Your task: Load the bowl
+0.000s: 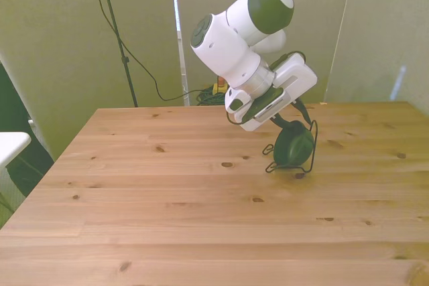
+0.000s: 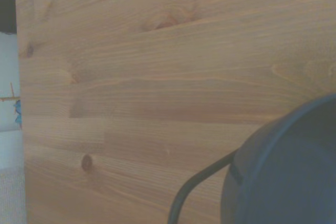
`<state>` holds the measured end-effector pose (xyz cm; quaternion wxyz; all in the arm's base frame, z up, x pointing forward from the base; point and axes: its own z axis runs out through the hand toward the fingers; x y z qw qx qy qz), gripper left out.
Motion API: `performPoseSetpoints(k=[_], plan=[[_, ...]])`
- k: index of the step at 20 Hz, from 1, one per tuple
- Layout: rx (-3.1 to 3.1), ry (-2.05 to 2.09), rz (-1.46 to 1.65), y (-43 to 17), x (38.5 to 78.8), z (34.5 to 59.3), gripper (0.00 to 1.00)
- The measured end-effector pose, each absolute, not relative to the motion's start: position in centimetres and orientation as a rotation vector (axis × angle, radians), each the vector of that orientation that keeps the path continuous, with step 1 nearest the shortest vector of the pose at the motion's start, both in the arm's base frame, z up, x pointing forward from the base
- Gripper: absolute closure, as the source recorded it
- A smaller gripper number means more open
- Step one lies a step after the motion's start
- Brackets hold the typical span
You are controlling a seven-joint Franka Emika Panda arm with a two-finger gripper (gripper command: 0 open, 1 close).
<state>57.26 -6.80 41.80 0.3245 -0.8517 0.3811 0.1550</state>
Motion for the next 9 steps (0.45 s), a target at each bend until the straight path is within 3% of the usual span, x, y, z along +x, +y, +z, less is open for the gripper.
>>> performPoseSetpoints(k=[4, 9], plan=[[-2.322, 1.119, 0.297, -5.4, 55.6, 47.6, 0.00], [-2.437, 1.258, 0.033, -0.4, 49.3, 60.2, 0.00]])
